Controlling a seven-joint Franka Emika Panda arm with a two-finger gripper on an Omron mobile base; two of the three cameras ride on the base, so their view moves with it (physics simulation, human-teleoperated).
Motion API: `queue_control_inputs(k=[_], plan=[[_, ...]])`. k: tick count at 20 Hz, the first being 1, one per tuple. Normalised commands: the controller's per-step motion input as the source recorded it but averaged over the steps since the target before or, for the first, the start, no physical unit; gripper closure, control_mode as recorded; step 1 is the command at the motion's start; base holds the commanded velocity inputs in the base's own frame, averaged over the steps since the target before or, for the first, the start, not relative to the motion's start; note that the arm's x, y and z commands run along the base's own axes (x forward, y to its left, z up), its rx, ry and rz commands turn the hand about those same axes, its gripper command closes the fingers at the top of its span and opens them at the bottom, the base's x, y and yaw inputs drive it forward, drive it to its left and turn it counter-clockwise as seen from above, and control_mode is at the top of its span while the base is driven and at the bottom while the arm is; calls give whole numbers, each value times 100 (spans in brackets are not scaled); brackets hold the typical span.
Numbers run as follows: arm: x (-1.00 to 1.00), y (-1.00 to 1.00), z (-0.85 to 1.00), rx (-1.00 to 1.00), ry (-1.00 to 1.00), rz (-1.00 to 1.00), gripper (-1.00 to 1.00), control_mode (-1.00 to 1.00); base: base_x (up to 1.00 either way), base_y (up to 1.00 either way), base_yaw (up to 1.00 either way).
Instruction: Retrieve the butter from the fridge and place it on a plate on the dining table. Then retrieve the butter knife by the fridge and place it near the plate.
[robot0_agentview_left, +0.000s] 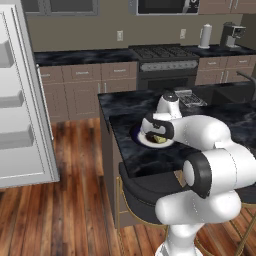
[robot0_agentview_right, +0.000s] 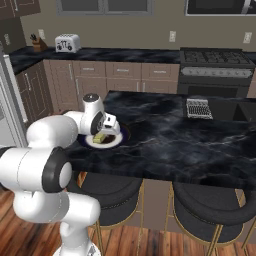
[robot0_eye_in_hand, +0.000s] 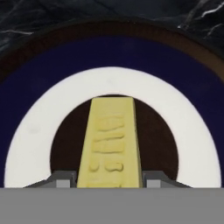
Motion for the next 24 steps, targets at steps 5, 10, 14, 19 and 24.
queue_control_inputs(k=[5,10,14,19,24], plan=[[0,0,-8,0,0,0,100,-100,0,0,0],[3,0,-3,0,0,0,100,-100,0,0,0],[3,0,0,0,0,0,-100,-100,0,0,0],[0,0,0,0,0,0,-100,-100,0,0,0],[0,0,0,0,0,0,-100,-100,0,0,0]])
